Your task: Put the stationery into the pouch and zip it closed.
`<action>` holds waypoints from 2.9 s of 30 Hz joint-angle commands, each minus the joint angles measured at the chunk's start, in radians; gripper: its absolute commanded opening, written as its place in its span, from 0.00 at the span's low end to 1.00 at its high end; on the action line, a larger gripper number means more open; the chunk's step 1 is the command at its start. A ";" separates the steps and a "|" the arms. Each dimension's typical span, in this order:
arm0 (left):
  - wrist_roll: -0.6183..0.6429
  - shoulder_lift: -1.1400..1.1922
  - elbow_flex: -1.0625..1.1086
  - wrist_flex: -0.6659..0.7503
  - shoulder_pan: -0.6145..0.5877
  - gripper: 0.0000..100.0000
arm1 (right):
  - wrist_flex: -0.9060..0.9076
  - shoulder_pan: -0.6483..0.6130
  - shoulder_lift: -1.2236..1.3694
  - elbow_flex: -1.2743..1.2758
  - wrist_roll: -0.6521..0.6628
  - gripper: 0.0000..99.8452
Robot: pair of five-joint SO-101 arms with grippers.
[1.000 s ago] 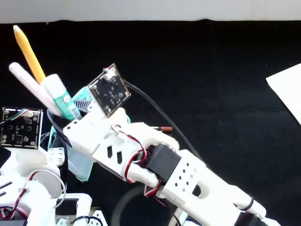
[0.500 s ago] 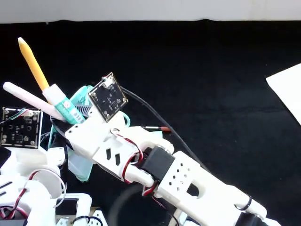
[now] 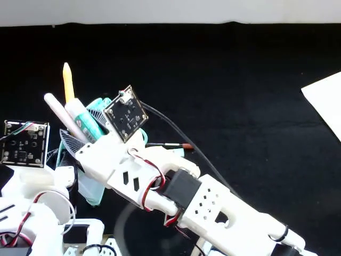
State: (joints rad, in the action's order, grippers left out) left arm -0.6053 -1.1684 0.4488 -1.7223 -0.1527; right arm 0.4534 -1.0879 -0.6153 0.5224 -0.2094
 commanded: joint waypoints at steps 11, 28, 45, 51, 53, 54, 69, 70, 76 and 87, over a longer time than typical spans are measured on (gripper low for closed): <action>0.008 0.015 0.124 -0.034 -0.012 0.01 | 0.039 0.048 0.002 0.021 -0.002 0.17; 0.008 0.015 0.125 -0.032 -0.012 0.01 | 0.056 0.097 0.001 -0.179 -0.008 0.01; 0.008 0.015 0.125 -0.032 -0.013 0.01 | 0.058 0.166 0.002 -0.206 -0.003 0.01; 0.008 0.015 0.125 -0.031 -0.013 0.01 | 0.090 0.308 0.015 -0.202 -0.008 0.01; 0.008 0.015 0.125 -0.031 -0.013 0.01 | 0.108 0.312 0.015 -0.202 -0.008 0.01; 0.008 0.015 0.125 -0.031 -0.013 0.01 | 0.120 0.312 0.015 -0.202 -0.008 0.01; 0.008 0.013 0.127 -0.031 -0.012 0.01 | 0.223 0.285 0.015 -0.349 -0.066 0.01; 0.008 0.015 0.127 -0.031 -0.012 0.01 | 0.254 0.271 0.015 -0.392 -0.066 0.01; 0.008 0.015 0.127 -0.031 -0.012 0.01 | 0.415 0.154 0.007 -0.561 -0.066 0.01; 0.009 0.007 0.127 -0.031 -0.012 0.01 | 0.400 0.417 0.013 -0.240 -0.048 0.01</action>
State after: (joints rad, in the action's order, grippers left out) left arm -0.6053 -1.1684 0.4534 -1.7223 -0.1542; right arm 0.8769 -0.7457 -0.6015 0.1803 -0.2677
